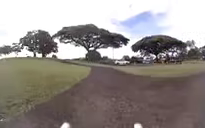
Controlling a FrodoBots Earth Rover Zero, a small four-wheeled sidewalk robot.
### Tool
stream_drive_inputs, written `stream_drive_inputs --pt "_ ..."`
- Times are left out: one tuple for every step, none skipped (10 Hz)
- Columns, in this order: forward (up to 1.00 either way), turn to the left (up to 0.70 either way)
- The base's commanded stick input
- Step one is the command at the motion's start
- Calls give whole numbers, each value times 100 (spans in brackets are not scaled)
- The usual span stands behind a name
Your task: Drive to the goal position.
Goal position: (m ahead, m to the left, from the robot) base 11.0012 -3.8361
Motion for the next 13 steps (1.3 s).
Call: stream_drive_inputs --pt "70 0" --pt "70 0" --pt "70 0" --pt "70 0" --pt "70 0" --pt "70 4" --pt "70 7" --pt "70 3" --pt "70 0" --pt "70 0" --pt "70 0" --pt "70 0" --pt "70 0"
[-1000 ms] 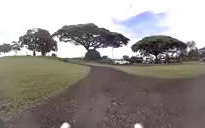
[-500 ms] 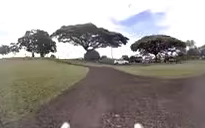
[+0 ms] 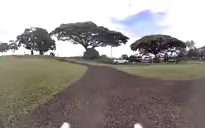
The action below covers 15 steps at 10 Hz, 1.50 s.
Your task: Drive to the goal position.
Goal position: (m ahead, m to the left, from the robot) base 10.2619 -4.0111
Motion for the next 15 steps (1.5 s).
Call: stream_drive_inputs --pt "70 0" --pt "70 0" --pt "70 0" --pt "70 0" --pt "70 0" --pt "70 0" --pt "70 0" --pt "70 0" --pt "70 0" --pt "70 0" --pt "70 0" --pt "70 0" --pt "70 0" --pt "70 0" --pt "70 0"
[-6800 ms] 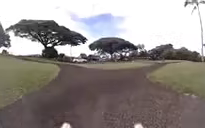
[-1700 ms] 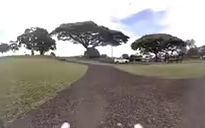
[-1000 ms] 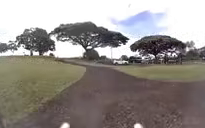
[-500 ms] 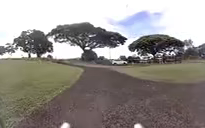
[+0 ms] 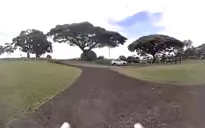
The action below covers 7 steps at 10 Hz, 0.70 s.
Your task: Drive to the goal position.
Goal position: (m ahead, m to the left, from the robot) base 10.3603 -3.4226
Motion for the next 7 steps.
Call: stream_drive_inputs --pt "70 0" --pt "70 0" --pt "70 1" --pt "70 2" --pt "70 0" --pt "70 0" --pt "70 0"
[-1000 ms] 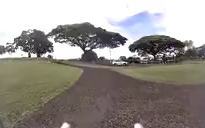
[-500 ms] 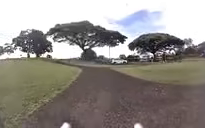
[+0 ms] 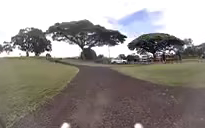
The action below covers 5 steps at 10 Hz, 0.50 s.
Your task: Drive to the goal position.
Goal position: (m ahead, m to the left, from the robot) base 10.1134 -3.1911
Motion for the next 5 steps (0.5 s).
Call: stream_drive_inputs --pt "70 0" --pt "70 0" --pt "70 0" --pt "70 0" --pt "70 2"
